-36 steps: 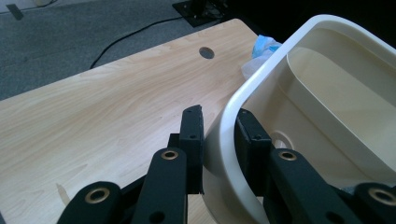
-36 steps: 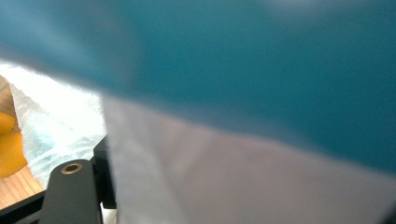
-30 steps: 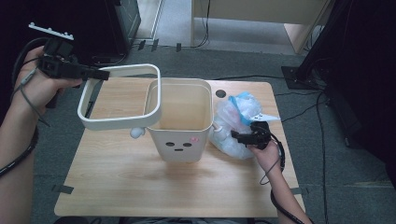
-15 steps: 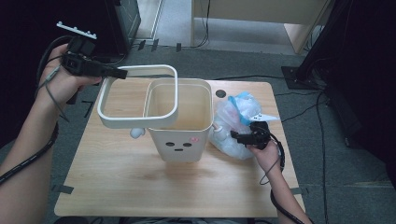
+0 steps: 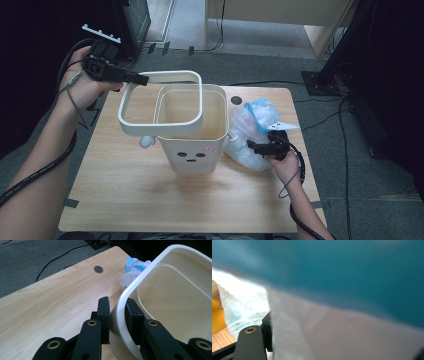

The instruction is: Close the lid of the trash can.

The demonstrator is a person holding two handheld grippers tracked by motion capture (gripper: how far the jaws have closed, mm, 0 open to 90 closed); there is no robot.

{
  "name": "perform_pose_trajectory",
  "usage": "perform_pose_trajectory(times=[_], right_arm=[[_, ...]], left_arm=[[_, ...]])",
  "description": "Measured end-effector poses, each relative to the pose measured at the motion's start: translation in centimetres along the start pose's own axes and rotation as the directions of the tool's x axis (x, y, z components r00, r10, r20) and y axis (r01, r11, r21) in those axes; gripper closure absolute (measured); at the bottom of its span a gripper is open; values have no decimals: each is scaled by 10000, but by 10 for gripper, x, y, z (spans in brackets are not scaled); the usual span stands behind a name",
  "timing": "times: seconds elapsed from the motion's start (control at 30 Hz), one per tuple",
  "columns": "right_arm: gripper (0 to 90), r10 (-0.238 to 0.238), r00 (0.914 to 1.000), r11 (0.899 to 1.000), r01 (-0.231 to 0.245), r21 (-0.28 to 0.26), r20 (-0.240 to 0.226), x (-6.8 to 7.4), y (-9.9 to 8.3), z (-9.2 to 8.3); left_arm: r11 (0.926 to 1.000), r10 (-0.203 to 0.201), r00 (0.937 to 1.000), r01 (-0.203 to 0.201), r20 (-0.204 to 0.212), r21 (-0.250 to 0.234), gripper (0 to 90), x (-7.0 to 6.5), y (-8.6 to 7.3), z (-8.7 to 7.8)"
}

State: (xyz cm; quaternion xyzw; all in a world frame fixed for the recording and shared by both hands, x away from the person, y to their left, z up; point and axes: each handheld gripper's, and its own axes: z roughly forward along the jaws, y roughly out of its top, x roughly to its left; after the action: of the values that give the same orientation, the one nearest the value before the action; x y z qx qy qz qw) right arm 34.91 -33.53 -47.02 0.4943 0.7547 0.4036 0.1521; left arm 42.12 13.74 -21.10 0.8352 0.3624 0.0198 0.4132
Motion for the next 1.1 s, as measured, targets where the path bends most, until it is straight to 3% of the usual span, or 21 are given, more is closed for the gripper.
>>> perform_pose_trajectory(times=[0.8, 1.1], right_arm=[[265, 63, 10000, 10000, -63, -2, -43, -1, -1, 0], [265, 46, 10000, 10000, -46, -9, -47, -1, 0, 0]], left_arm=[[9993, 279, 9993, -274, 234, -237, 750, -25, 16, 37], [9993, 267, 9991, -258, 338, -282, 747, -28, 18, 45]])
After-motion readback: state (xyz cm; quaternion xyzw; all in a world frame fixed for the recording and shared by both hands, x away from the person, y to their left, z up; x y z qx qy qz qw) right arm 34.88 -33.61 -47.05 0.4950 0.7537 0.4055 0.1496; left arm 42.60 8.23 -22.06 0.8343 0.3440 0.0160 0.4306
